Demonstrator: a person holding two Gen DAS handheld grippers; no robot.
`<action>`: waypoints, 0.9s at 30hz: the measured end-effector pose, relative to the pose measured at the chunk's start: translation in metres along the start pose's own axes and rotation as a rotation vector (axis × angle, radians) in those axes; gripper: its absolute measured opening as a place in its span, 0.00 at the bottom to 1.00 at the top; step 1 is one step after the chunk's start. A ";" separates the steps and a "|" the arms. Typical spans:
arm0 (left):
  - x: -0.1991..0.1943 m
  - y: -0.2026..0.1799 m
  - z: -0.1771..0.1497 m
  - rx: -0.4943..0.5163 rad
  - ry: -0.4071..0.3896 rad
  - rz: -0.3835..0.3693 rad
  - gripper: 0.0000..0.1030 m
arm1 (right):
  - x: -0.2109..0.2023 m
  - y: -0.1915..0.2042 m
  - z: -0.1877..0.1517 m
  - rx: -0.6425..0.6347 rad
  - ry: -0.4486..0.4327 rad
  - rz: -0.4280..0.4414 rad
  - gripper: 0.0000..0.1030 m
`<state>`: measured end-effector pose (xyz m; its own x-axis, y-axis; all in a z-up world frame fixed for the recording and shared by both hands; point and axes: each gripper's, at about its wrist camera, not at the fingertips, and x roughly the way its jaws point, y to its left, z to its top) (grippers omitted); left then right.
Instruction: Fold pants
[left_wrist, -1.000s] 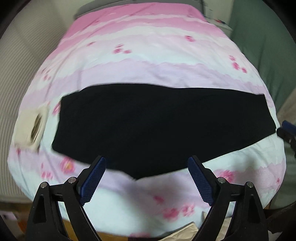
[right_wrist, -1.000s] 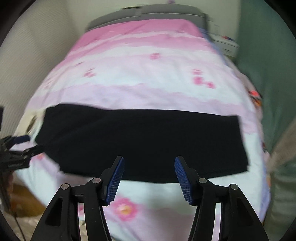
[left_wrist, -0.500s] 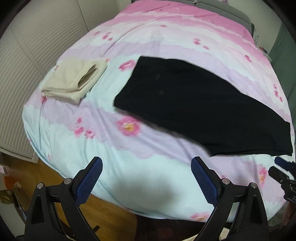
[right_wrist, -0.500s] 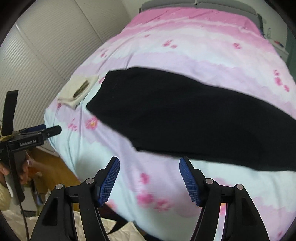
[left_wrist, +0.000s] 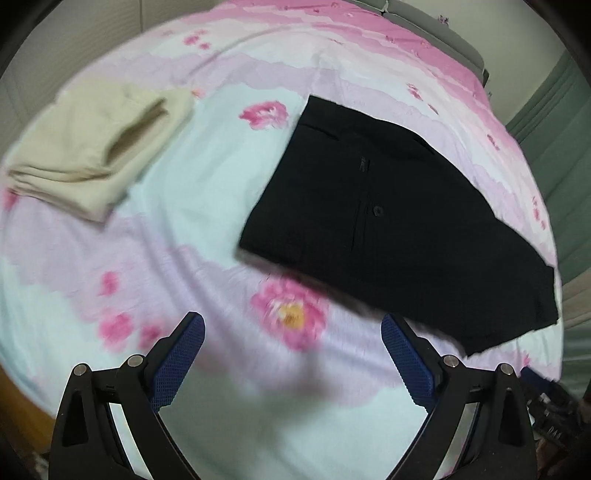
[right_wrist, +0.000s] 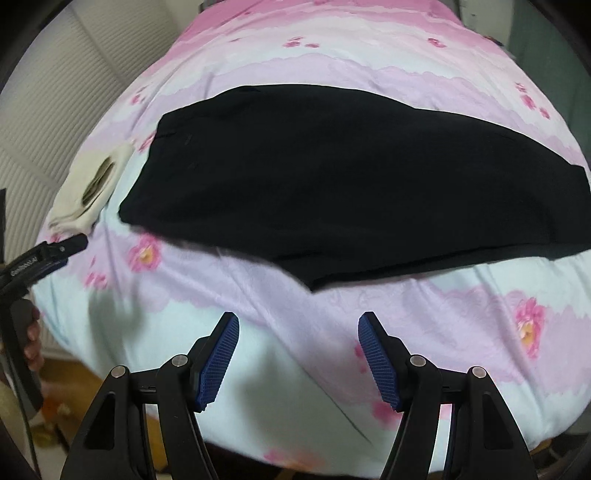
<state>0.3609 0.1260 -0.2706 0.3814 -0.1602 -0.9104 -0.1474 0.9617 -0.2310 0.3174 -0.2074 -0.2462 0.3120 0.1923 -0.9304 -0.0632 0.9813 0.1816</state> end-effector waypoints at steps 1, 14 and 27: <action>0.011 0.004 0.004 -0.020 0.006 -0.019 0.95 | 0.006 0.002 0.001 0.008 -0.007 -0.005 0.65; 0.100 0.018 0.036 -0.169 0.068 -0.179 0.87 | 0.048 0.007 -0.002 0.094 0.030 -0.077 0.65; 0.025 -0.016 0.088 -0.113 -0.137 -0.030 0.28 | 0.042 0.005 0.011 0.126 -0.033 -0.002 0.60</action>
<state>0.4526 0.1264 -0.2597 0.5067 -0.1493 -0.8491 -0.2329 0.9246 -0.3016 0.3406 -0.1947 -0.2811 0.3433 0.1883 -0.9202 0.0566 0.9738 0.2203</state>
